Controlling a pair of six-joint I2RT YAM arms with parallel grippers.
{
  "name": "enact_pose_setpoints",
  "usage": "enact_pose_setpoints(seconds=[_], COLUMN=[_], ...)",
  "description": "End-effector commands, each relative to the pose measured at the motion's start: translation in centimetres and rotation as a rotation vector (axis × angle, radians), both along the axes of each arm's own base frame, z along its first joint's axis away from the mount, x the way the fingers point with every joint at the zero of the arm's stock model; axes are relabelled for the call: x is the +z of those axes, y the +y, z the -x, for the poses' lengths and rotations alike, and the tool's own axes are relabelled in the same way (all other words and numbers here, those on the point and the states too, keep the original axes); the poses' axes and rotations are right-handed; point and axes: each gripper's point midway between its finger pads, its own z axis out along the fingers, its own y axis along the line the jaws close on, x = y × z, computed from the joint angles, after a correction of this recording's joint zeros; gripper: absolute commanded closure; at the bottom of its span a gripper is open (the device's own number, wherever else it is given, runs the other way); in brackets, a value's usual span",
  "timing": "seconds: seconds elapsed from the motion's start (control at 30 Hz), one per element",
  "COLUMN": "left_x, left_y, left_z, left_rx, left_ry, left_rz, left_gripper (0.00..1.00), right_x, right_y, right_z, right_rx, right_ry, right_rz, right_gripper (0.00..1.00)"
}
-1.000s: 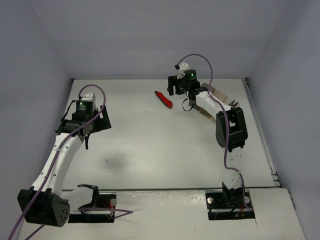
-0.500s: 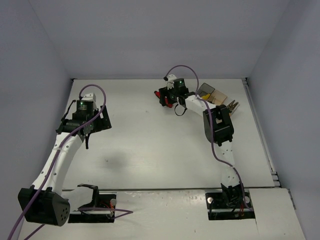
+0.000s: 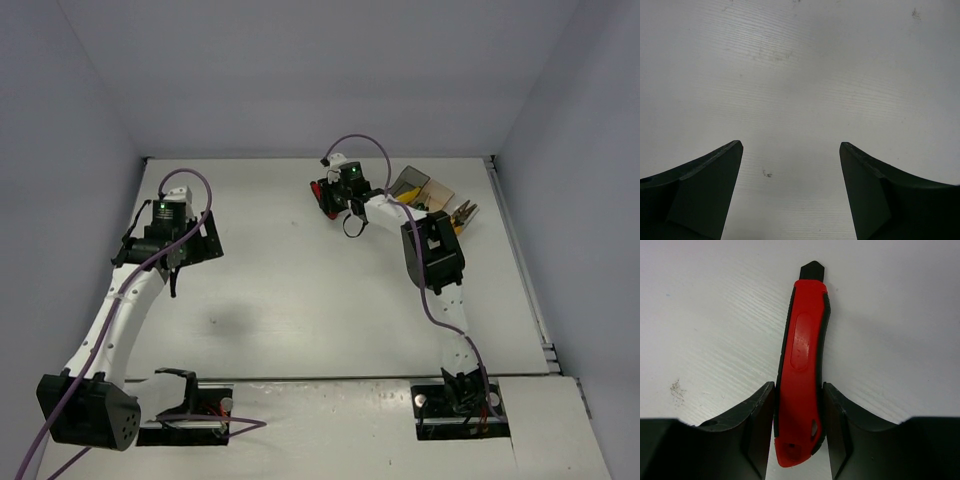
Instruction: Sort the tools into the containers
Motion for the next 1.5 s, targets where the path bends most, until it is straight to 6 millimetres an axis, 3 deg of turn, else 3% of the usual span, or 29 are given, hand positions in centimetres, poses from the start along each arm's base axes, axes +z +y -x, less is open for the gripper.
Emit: enact_pose_setpoints(seconds=[0.0,0.17,0.23,0.27,0.37,0.47,0.53,0.6,0.73,0.93,1.07,1.47], left_x=[1.6,1.5,1.5,1.4,1.4,1.3,1.2,1.1,0.9,0.5,0.4,0.5], left_y=[-0.1,-0.2,-0.3,-0.4,-0.5,-0.4,-0.5,-0.5,-0.5,-0.6,-0.5,-0.6], left_z=[-1.0,-1.0,-1.0,-1.0,-1.0,-1.1,-1.1,-1.1,-1.2,-1.2,-1.2,-1.2], left_rx=[-0.008,-0.011,-0.016,-0.018,-0.02,-0.02,-0.02,-0.021,-0.02,-0.02,-0.019,-0.023], left_ry=[-0.063,-0.063,-0.058,-0.057,-0.053,-0.051,-0.047,-0.043,-0.037,-0.021,-0.02,-0.02], left_rz=[0.012,0.019,0.024,0.025,0.031,0.033,0.034,0.037,0.039,0.044,0.04,0.046], left_gripper=[0.24,0.24,0.24,0.24,0.24,0.24,0.24,0.24,0.24,0.24,0.24,0.24], right_x=[1.5,1.2,2.4,0.8,1.1,-0.1,-0.6,-0.6,0.3,2.3,2.1,0.1], right_y=[-1.5,-4.2,-4.6,-5.6,-6.1,-7.6,-8.3,-9.2,-9.9,-9.4,-8.8,-9.0], right_z=[2.6,8.3,11.4,13.5,18.1,22.8,24.7,26.5,27.0,24.3,23.2,23.4], right_rx=[-0.064,-0.135,-0.15,-0.156,-0.177,-0.195,-0.209,-0.239,-0.266,-0.293,-0.297,-0.322], right_ry=[-0.005,0.06,0.081,0.127,0.177,0.257,0.292,0.313,0.303,0.252,0.258,0.311], right_rz=[0.057,0.104,0.079,0.099,0.06,0.06,0.058,0.05,0.068,0.096,0.11,0.185], right_gripper=[0.95,1.0,1.0,0.99,0.96,0.93,0.91,0.83,0.62,0.49,0.4,0.43])
